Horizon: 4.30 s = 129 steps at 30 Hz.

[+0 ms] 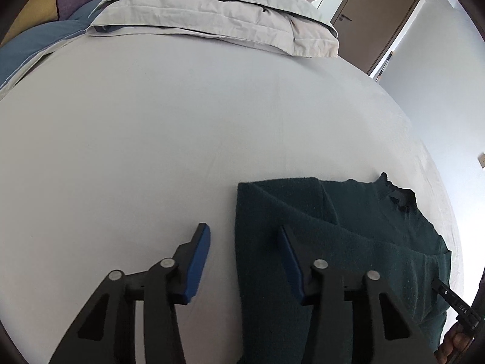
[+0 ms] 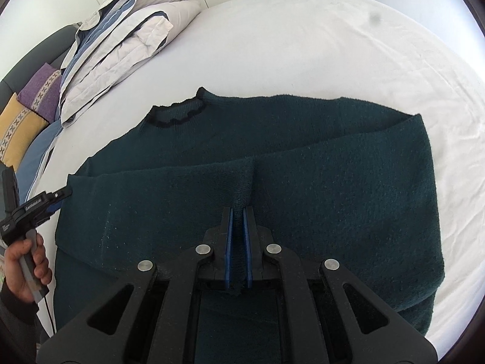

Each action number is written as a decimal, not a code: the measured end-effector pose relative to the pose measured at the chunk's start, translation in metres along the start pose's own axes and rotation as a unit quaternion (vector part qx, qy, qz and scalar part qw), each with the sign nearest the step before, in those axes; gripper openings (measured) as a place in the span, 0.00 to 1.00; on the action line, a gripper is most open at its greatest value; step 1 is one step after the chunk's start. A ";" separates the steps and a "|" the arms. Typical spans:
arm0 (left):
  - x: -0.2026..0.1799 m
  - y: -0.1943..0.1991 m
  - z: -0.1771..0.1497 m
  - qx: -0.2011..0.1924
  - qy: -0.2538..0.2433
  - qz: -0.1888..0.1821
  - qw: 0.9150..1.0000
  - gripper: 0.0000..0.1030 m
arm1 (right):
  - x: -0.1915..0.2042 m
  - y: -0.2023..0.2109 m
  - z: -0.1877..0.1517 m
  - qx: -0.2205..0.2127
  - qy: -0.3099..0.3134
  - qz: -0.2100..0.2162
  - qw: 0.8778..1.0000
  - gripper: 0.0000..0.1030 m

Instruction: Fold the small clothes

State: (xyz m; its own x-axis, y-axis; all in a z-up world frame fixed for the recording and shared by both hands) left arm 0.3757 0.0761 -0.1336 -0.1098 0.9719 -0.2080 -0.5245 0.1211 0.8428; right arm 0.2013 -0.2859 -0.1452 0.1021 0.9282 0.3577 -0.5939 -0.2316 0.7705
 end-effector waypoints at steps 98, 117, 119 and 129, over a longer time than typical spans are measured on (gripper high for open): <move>0.078 0.184 -0.318 0.126 0.004 -0.150 0.981 0.49 | -0.064 0.245 -0.259 -0.050 -0.085 0.109 0.989 0.61; 0.081 0.178 -0.325 0.145 -0.005 -0.122 0.982 0.10 | -0.124 0.277 -0.286 0.018 -0.126 0.040 0.991 0.54; 0.081 0.179 -0.325 0.144 -0.007 -0.121 0.982 0.08 | -0.127 0.271 -0.291 0.034 -0.130 0.042 0.990 0.47; 0.081 0.184 -0.326 0.141 -0.022 -0.126 0.982 0.08 | -0.136 0.237 -0.312 0.092 -0.161 0.077 0.980 0.36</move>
State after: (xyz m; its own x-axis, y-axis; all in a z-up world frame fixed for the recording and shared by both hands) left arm -0.0055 0.1115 -0.1571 0.0324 0.9113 -0.4106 -0.2757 0.4030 0.8727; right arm -0.2024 -0.3768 -0.1755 0.2862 0.7453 0.6022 -0.4705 -0.4382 0.7659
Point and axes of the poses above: each gripper's, at about its wrist camera, not at the fingertips, and y roughly against the way its jaws point, x to its left, z to its top, the point moved 4 cm from there along -y, roughly the way its jaws point, and after that the axes turned 7 degrees about z, right-handed, at the moved point
